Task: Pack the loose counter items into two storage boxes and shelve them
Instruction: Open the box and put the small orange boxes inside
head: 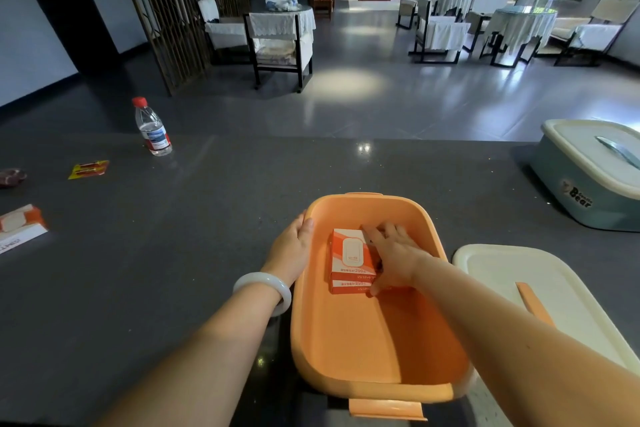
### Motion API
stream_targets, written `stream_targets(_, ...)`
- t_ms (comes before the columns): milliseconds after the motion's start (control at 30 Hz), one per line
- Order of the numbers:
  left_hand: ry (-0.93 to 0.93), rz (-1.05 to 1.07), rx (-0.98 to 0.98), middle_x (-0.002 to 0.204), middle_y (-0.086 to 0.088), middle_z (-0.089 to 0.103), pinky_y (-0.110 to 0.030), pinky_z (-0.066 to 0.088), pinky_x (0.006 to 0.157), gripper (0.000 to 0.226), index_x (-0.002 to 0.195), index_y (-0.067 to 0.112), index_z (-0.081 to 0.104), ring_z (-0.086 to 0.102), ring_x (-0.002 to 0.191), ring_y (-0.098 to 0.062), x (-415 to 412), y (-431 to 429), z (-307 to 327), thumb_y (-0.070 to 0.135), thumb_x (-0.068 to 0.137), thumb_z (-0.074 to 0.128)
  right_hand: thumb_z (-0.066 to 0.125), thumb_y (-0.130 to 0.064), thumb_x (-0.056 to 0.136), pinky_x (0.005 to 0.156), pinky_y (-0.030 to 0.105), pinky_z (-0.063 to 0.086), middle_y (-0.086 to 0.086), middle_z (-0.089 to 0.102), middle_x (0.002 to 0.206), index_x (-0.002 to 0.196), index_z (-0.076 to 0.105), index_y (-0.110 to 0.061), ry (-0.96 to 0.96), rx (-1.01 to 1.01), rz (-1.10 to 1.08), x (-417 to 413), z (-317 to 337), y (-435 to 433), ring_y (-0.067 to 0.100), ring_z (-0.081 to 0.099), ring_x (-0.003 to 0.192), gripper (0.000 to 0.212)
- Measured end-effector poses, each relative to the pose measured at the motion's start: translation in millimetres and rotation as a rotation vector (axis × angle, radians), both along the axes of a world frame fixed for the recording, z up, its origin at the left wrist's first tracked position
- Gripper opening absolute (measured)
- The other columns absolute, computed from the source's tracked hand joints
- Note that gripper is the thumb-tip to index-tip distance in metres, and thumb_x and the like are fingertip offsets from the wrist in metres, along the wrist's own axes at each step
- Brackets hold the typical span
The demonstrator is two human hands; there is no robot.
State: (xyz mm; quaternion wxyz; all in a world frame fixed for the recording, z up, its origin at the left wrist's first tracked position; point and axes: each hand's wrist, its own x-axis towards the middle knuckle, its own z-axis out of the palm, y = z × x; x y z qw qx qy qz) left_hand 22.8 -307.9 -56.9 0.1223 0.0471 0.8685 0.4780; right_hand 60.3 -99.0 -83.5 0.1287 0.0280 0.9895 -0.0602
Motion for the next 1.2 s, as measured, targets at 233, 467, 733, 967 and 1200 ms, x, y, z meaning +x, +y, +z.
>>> stream_targets(233, 0.006, -0.004, -0.016, 0.157, 0.001, 0.034, -0.034, 0.027, 0.113, 0.054, 0.153, 0.023, 0.028, 0.033, 0.143, -0.02, 1.2, 0.9, 1.0, 0.047, 0.104, 0.027, 0.08, -0.05, 0.068, 0.114, 0.051, 0.03, 0.0, 0.026, 0.147, 0.149, 0.014, -0.03, 0.034, -0.002, -0.01, 0.3, -2.7, -1.1, 0.026, 0.027, 0.136, 0.106)
stream_targets(467, 0.003, 0.003, -0.024, 0.157, 0.001, 0.034, -0.035, 0.028, 0.113, 0.056, 0.153, 0.023, 0.028, 0.033, 0.143, -0.02, 2.3, 0.3, 1.8, 0.049, 0.104, 0.027, 0.082, -0.048, 0.067, 0.114, 0.051, 0.029, 0.001, 0.025, 0.146, 0.149, 0.015, -0.03, 0.044, 0.001, 0.001, 1.5, -2.6, -2.3, 0.026, 0.027, 0.136, 0.107)
stream_targets(733, 0.004, 0.009, -0.025, 0.156, 0.001, 0.034, -0.036, 0.029, 0.112, 0.055, 0.153, 0.025, 0.028, 0.034, 0.142, -0.02, 3.8, 1.0, 2.5, 0.049, 0.104, 0.027, 0.082, -0.057, 0.061, 0.115, 0.05, 0.026, -0.001, 0.023, 0.148, 0.149, 0.01, -0.033, 0.126, -0.006, 0.098, 3.8, 5.1, -2.5, 0.025, 0.023, 0.137, 0.116)
stream_targets(967, 0.01, 0.005, -0.018, 0.157, 0.001, 0.034, -0.034, 0.026, 0.114, 0.055, 0.153, 0.022, 0.029, 0.032, 0.143, -0.019, 3.2, 0.7, 2.8, 0.047, 0.104, 0.029, 0.074, -0.062, 0.066, 0.11, 0.04, 0.034, -0.001, 0.034, 0.141, 0.141, 0.028, -0.023, 0.202, 0.016, 0.148, 0.8, 0.1, -10.4, 0.02, 0.033, 0.129, 0.096)
stream_targets(1200, 0.01, 0.002, -0.029, 0.156, 0.001, 0.034, -0.034, 0.027, 0.113, 0.055, 0.153, 0.023, 0.029, 0.033, 0.143, -0.02, 4.5, 0.6, 5.5, 0.048, 0.104, 0.028, 0.074, -0.057, 0.071, 0.105, 0.035, 0.038, -0.003, 0.038, 0.137, 0.132, 0.034, -0.023, 0.222, -0.045, 0.169, 0.4, -2.1, -11.6, 0.017, 0.036, 0.126, 0.081)
